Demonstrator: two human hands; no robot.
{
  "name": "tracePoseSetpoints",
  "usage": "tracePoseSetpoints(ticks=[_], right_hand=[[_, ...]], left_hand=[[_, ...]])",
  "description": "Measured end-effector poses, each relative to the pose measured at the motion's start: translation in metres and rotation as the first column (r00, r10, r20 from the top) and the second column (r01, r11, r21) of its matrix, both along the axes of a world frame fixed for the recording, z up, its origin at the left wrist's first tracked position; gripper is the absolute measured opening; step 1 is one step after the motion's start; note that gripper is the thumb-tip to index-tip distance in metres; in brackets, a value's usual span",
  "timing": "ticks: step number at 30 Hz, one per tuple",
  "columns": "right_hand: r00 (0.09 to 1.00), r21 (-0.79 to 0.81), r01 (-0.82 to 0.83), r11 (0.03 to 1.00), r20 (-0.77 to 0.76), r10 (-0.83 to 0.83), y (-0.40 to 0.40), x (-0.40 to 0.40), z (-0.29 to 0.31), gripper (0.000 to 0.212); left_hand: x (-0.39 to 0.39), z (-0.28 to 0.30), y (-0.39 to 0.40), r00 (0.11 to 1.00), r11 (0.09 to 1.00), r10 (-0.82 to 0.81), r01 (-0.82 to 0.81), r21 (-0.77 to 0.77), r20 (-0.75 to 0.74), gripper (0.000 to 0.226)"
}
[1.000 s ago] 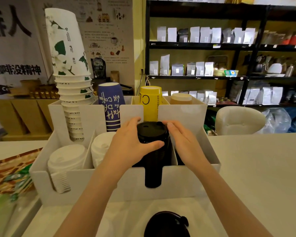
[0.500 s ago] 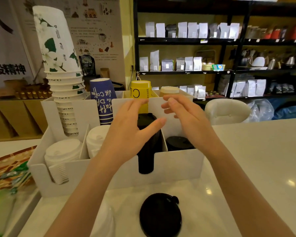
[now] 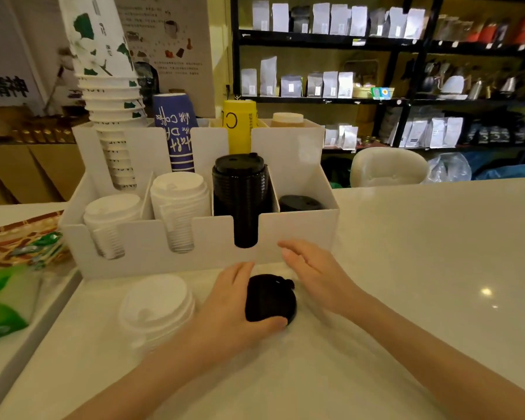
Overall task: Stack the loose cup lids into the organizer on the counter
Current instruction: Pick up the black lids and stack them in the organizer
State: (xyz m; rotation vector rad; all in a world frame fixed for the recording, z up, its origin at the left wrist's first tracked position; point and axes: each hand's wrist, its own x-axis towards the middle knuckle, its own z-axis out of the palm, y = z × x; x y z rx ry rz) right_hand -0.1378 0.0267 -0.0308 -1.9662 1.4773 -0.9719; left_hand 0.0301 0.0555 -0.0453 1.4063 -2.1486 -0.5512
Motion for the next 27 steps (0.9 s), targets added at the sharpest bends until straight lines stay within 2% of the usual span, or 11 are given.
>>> tracePoseSetpoints(ticks=[2,4,10,14,18,24,27], right_hand=[[0.998,0.010,0.015,1.000,-0.060,-0.015,0.006,0.002,-0.015,0.038],[0.998,0.000,0.012,1.000,-0.054,-0.012,0.010,0.003,-0.022,0.033],[0.998,-0.026,0.048,0.999,-0.044,-0.049,0.014,0.003,-0.030,0.047],[0.997,0.015,0.059,0.998,0.042,-0.060,0.015,0.002,-0.025,0.039],[0.993,-0.019,0.058,0.998,0.105,-0.056,0.013,0.003,-0.013,0.036],[0.997,-0.152,-0.009,0.988,0.081,0.022,0.005,0.012,0.025,0.038],[0.986,-0.210,0.007,0.978,0.164,0.028,-0.006,0.019,0.052,0.039]], left_hand=[[-0.003,-0.013,0.008,1.000,1.000,0.015,-0.015,0.024,-0.010,0.097],[-0.005,-0.020,0.012,0.999,1.000,0.022,-0.022,0.015,-0.041,0.094],[-0.007,-0.020,0.015,0.991,0.999,0.019,-0.024,-0.036,-0.135,0.077],[-0.006,-0.017,0.013,0.983,0.999,0.034,-0.039,-0.024,-0.181,0.074],[-0.004,-0.005,0.009,0.974,0.997,0.035,-0.050,-0.063,-0.224,0.070],[0.004,0.033,-0.002,0.959,0.981,0.050,-0.099,-0.166,-0.278,0.081],[0.007,0.061,-0.011,0.932,0.967,0.054,-0.138,-0.213,-0.359,0.084]])
